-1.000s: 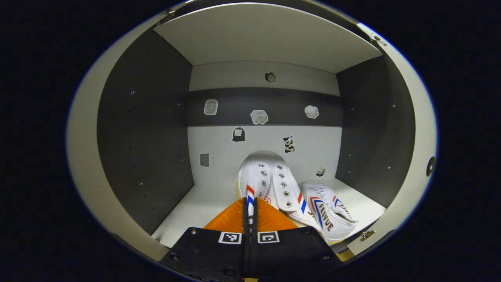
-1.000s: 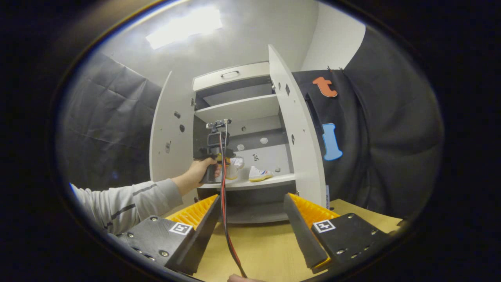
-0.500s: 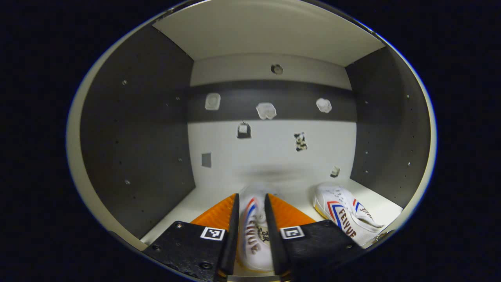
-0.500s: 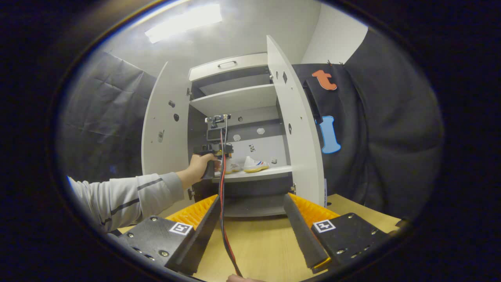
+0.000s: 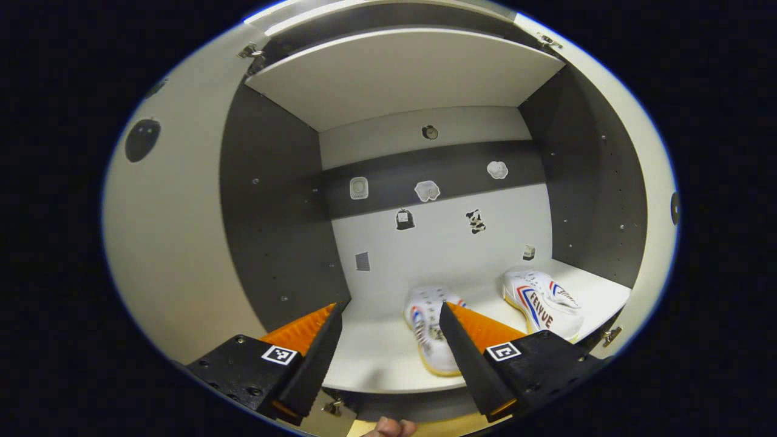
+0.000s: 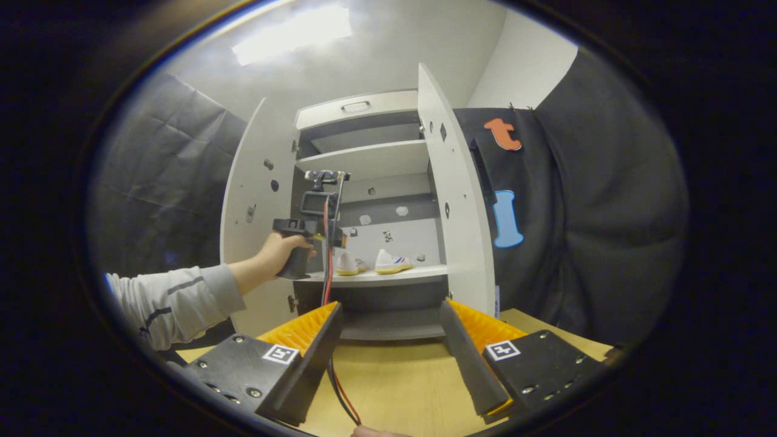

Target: Grab one shoe with the right hand and put it into the shoe cabinet, grab the other shoe with the left hand and put it into the shoe cabinet; then close the right door with the right hand and the left door with the left hand.

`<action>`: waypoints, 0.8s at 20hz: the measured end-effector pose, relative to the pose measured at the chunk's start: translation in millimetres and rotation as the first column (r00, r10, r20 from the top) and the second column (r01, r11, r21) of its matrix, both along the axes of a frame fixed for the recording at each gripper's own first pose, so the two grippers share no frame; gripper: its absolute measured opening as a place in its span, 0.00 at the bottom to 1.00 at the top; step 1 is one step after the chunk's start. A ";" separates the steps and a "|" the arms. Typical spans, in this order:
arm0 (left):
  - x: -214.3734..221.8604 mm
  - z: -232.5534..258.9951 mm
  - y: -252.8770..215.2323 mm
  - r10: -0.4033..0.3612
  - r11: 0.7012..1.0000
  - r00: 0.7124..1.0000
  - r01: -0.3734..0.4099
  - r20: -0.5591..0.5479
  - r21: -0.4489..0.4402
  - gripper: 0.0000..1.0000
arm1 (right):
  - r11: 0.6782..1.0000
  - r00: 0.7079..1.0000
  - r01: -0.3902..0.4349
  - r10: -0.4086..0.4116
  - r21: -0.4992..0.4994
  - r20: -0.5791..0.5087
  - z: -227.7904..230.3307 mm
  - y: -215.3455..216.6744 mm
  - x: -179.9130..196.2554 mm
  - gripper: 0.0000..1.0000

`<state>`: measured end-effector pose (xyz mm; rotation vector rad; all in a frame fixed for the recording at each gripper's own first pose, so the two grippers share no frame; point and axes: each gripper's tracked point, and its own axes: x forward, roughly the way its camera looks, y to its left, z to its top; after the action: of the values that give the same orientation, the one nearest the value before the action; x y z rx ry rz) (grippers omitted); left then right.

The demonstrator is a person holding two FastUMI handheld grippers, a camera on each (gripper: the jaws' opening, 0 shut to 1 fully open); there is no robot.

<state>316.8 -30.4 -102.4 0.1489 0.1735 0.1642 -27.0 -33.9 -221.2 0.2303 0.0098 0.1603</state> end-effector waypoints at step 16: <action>-183.7 -16.0 -19.0 -0.277 0.928 0.961 0.262 -0.021 -0.265 0.98 | 0.997 0.998 0.059 -0.060 -0.040 -0.024 -6.7 5.0 9.1 0.96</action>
<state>133.0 -49.4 -118.4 -0.0857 0.2288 -0.1385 -17.8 -28.8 -228.0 0.1930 0.0308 0.0982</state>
